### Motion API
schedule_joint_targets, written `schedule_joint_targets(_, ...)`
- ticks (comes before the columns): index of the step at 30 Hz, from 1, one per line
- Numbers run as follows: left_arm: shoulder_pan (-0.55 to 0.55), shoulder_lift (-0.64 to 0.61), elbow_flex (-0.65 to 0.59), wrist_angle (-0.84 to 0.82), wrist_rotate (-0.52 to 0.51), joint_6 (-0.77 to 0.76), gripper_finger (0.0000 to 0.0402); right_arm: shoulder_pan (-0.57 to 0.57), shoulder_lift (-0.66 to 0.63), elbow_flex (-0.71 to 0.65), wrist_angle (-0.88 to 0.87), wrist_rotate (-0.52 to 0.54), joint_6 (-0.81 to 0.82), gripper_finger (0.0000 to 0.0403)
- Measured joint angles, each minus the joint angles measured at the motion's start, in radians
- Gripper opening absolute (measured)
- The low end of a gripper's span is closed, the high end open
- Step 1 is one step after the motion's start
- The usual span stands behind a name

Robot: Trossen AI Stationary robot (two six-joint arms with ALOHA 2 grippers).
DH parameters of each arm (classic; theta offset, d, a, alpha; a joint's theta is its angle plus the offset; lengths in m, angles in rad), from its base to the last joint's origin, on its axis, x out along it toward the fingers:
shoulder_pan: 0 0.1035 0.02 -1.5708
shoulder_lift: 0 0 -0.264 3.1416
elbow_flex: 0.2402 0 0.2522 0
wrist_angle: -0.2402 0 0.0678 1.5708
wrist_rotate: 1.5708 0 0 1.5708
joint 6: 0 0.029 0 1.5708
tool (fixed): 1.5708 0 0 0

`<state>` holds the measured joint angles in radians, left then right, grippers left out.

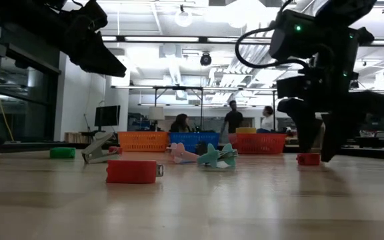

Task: Pick and place Stapler, Stapler remover, tape
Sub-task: Put the red stapler into the blue bin

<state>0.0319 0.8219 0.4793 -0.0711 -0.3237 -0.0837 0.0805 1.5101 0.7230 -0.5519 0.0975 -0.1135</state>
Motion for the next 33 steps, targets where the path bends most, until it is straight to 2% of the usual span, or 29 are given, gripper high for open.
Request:
schedule_joint_targets(7, 0.0, 0.0, 0.0, 0.0, 0.0, 0.0, 0.0232, 0.0, 0.0, -0.031, 0.079, 0.005, -0.025, 0.022)
schedule_joint_targets(13, 0.0, 0.0, 0.0, -0.001, 0.0, 0.0, 0.0232, -0.002, 0.0, -0.034, 0.08, 0.004, -0.026, 0.0216)
schedule_joint_targets(33, 0.0, 0.0, -0.001, -0.007, -0.001, 0.0, 0.0232, -0.002, 0.0, -0.034, 0.08, 0.001, -0.025, 0.0105)
